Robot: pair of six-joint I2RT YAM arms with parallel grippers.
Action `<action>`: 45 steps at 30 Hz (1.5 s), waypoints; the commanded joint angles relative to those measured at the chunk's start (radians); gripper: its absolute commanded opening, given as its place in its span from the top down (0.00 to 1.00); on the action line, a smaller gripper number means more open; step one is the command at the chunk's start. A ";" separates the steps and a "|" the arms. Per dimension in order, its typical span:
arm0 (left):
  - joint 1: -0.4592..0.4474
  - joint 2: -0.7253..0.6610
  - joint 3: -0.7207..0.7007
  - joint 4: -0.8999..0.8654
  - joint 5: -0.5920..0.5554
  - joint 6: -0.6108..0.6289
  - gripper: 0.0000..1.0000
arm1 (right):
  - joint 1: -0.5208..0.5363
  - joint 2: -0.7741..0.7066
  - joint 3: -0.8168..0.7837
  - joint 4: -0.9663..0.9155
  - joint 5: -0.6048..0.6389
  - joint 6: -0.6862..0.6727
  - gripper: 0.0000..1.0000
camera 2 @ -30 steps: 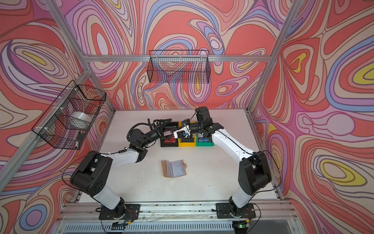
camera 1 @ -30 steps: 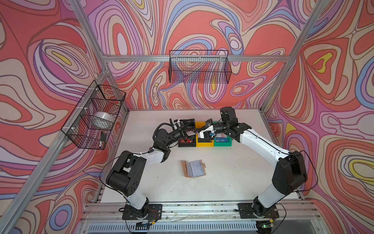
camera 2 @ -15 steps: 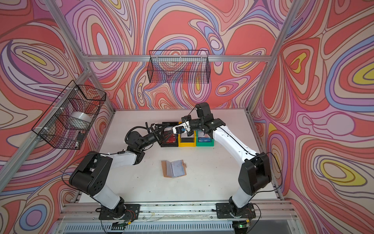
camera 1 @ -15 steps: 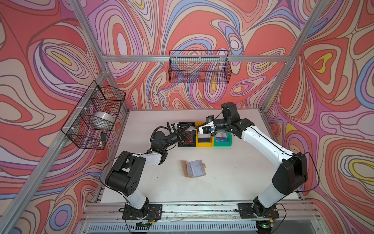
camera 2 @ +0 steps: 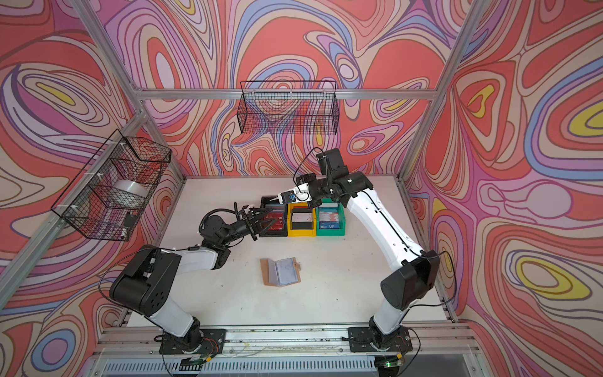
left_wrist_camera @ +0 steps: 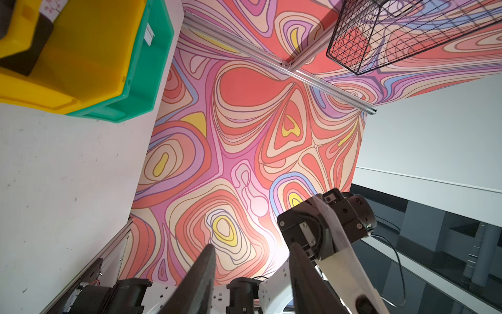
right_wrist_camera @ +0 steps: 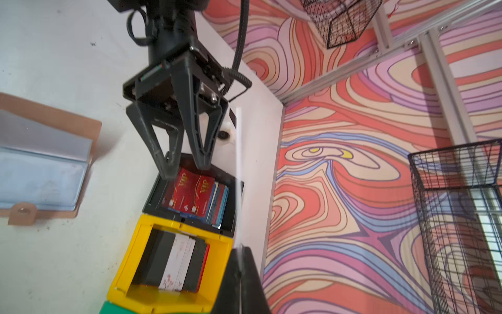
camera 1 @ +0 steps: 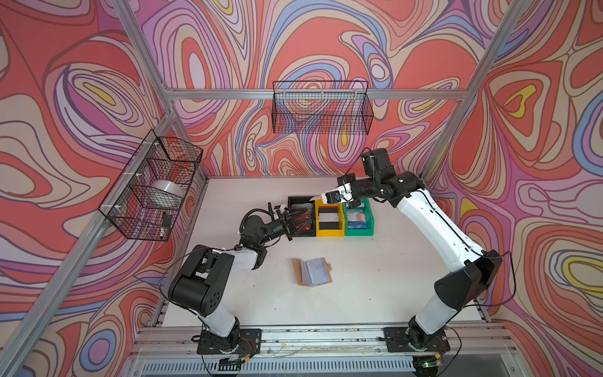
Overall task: Take the credit cards out of the card holder
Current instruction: Pass the credit card, then place the credit card in the storage box.
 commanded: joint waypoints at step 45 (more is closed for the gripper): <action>0.119 -0.159 0.136 -1.173 0.221 0.773 1.00 | 0.055 0.519 0.230 -0.370 0.664 0.171 1.00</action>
